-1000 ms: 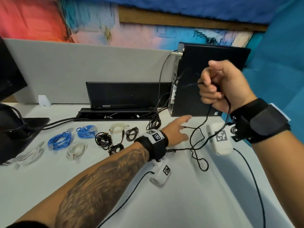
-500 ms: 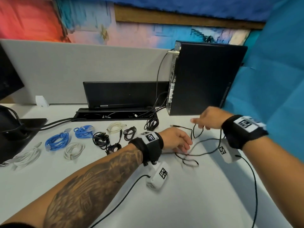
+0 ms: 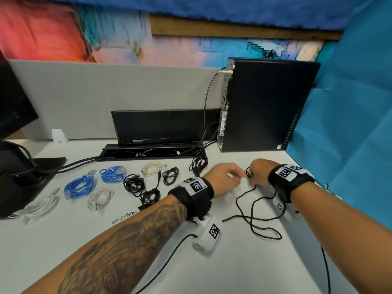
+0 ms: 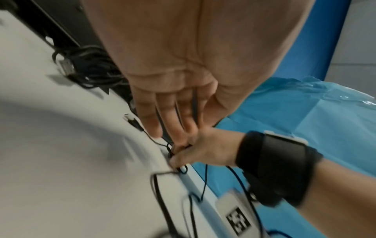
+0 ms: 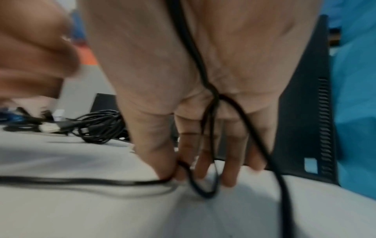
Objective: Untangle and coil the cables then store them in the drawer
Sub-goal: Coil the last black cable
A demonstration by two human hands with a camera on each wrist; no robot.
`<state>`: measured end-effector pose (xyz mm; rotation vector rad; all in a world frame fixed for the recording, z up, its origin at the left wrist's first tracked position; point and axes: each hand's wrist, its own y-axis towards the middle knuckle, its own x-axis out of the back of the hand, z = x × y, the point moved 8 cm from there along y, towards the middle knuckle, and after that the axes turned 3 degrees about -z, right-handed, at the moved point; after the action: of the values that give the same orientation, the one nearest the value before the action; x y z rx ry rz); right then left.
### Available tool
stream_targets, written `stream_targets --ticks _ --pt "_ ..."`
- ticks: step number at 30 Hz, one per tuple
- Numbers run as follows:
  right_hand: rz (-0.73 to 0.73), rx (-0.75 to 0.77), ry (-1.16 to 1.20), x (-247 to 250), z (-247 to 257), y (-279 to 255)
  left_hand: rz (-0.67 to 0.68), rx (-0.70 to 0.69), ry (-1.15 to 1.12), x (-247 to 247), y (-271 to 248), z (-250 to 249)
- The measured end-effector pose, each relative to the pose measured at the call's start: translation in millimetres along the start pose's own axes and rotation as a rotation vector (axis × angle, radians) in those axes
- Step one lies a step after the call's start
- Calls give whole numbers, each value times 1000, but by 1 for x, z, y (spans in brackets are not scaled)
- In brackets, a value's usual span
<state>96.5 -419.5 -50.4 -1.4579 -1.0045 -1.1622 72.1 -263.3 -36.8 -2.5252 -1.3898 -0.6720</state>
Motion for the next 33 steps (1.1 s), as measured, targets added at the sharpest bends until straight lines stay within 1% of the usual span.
stream_targets --ticks 1,2,3,5,6,7,9,11,12,13,16,17,18,20,21,22,23,25,26,27,28,29,30,31,32,33 --pt "-13 44 57 3 2 -5 -84 -19 63 13 2 -1" --pt "-33 93 132 8 5 -12 -132 -35 135 22 4 -2" --pt "-60 153 209 15 9 -20 -143 -48 208 28 4 -5" --pt "-105 302 325 30 21 -37 -91 -45 360 30 3 -8" --pt "-124 374 357 37 28 -47 -64 -25 402 30 4 -7" --pt "-152 434 375 45 34 -55 -49 2 395 31 4 -4" --pt "-227 496 379 59 40 -66 -37 73 227 34 2 1" --pt "-280 472 392 71 38 -68 -53 127 105 42 -6 5" --pt "-284 430 401 73 33 -67 -63 148 75 49 -11 7" --pt "-270 389 388 71 27 -65 -65 163 35 55 -17 9" --pt "-83 282 227 49 13 -69 -47 221 -209 76 -42 13" --pt "-71 270 209 46 11 -74 -42 237 -300 82 -52 12" --pt "-109 267 226 52 13 -83 -38 238 -375 87 -61 11" --pt "-327 298 380 78 26 -106 -23 208 -472 93 -80 6" --pt "-417 338 512 91 40 -122 -13 186 -506 94 -89 1" --pt "-419 383 671 96 57 -137 -5 164 -537 96 -98 -3" --pt "-338 449 827 95 78 -148 -4 141 -566 97 -108 -7" --pt "-130 587 1035 82 120 -166 -35 114 -588 105 -127 -10" --pt "-88 618 1121 76 131 -171 -65 111 -558 110 -136 -9" --pt "-86 617 1198 75 137 -174 -96 116 -507 114 -145 -6" --pt "-114 599 1236 75 139 -176 -114 128 -456 116 -156 -3" --pt "-156 578 1251 76 140 -177 -111 150 -431 116 -166 1" --pt "-209 564 1245 77 141 -178 -80 180 -446 113 -177 5" --pt "-268 553 1235 78 143 -180 -26 207 -516 107 -189 6" --pt "-320 545 1219 77 148 -184 37 214 -643 102 -200 4" --pt "-348 536 1204 75 154 -187 89 186 -795 101 -210 -3"
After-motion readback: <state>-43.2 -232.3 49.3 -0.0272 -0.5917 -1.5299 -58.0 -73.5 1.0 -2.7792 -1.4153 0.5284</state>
